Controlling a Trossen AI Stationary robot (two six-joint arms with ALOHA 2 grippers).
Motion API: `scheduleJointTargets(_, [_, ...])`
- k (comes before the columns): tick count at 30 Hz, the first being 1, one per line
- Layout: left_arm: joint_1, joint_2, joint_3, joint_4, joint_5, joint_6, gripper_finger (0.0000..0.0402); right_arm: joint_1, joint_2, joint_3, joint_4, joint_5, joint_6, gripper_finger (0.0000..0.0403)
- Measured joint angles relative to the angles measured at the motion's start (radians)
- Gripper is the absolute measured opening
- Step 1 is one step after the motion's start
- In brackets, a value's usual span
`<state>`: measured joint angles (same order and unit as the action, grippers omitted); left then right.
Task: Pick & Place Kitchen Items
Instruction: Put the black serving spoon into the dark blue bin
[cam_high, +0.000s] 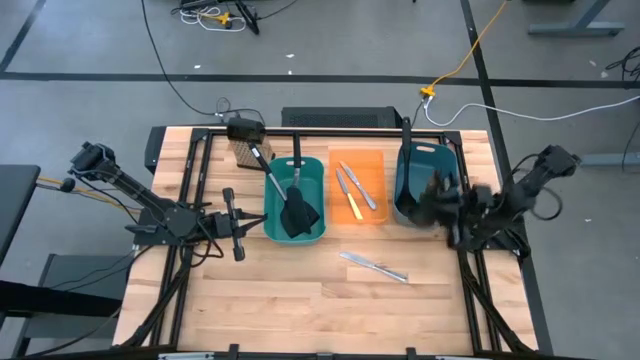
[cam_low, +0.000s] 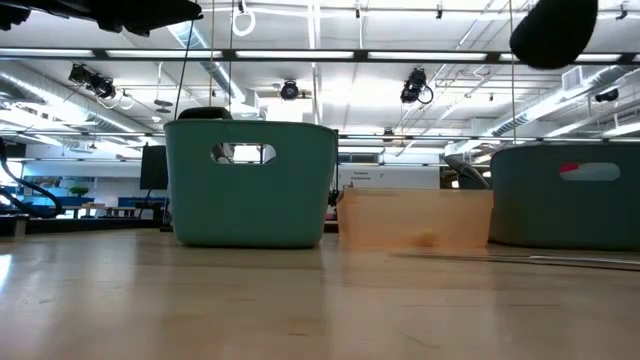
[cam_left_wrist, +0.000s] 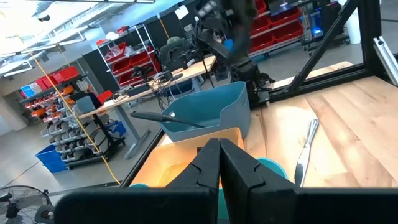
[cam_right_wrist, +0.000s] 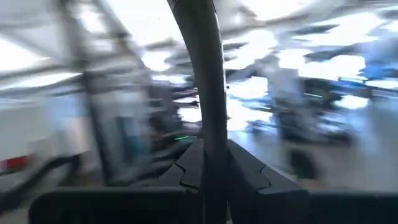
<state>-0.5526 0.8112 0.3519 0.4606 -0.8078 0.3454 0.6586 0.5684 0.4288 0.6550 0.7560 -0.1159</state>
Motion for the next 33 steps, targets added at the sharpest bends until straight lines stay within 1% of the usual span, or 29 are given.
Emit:
scheduleJointTargets(2, [0.0, 0.0, 0.0, 0.0, 0.0, -0.001, 0.0013, -0.001, 0.0, 0.112, -0.148, 0.183, -0.033, 0.0044])
scheduleJointTargets(5, [0.0, 0.0, 0.0, 0.0, 0.0, -0.008, 0.0013, -0.01, 0.026, 0.269, -0.399, 0.518, -0.066, 0.0044])
scheduleJointTargets(6, [0.0, 0.0, 0.0, 0.0, 0.0, -0.008, 0.0014, -0.022, 0.04, 0.307, -0.464, 0.61, -0.066, 0.0044])
scheduleJointTargets(7, [0.0, 0.0, 0.0, 0.0, 0.0, -0.009, 0.0014, -0.038, 0.048, 0.335, -0.513, 0.673, -0.061, 0.0044])
scheduleJointTargets(8, [0.0, 0.0, 0.0, 0.001, 0.0, -0.009, 0.0014, -0.057, 0.048, 0.349, -0.546, 0.696, -0.052, 0.0044])
scheduleJointTargets(11, [0.0, 0.0, 0.0, 0.0, 0.0, -0.009, 0.0013, -0.129, 0.046, 0.352, -0.551, 0.652, -0.01, 0.0044])
scheduleJointTargets(15, [0.0, 0.0, 0.0, 0.001, 0.0, -0.009, 0.0014, -0.231, 0.038, 0.318, -0.565, 0.682, -0.003, 0.0044])
scheduleJointTargets(16, [0.0, 0.0, 0.0, 0.002, 0.0, -0.009, 0.0013, -0.25, 0.038, 0.309, -0.567, 0.674, 0.004, 0.0044])
scheduleJointTargets(20, [0.0, 0.0, 0.0, 0.006, 0.0, -0.009, 0.0013, -0.343, 0.042, 0.266, -0.568, 0.551, 0.058, 0.0044])
scheduleJointTargets(24, [0.0, 0.0, 0.0, 0.009, 0.0, -0.01, 0.0014, -0.459, 0.057, 0.201, -0.568, 0.491, 0.13, 0.0044])
scheduleJointTargets(26, [0.0, 0.0, 0.0, 0.009, 0.0, -0.009, 0.0013, -0.522, 0.069, 0.167, -0.581, 0.429, 0.169, 0.0044])
scheduleJointTargets(30, [0.0, 0.0, 0.0, 0.009, 0.0, -0.009, 0.0014, -0.653, 0.111, 0.128, -0.716, 0.263, 0.34, 0.0044])
scheduleJointTargets(33, [0.0, 0.0, 0.0, 0.008, 0.0, -0.01, 0.0013, -0.755, 0.151, 0.113, -0.816, 0.177, 0.46, 0.0044])
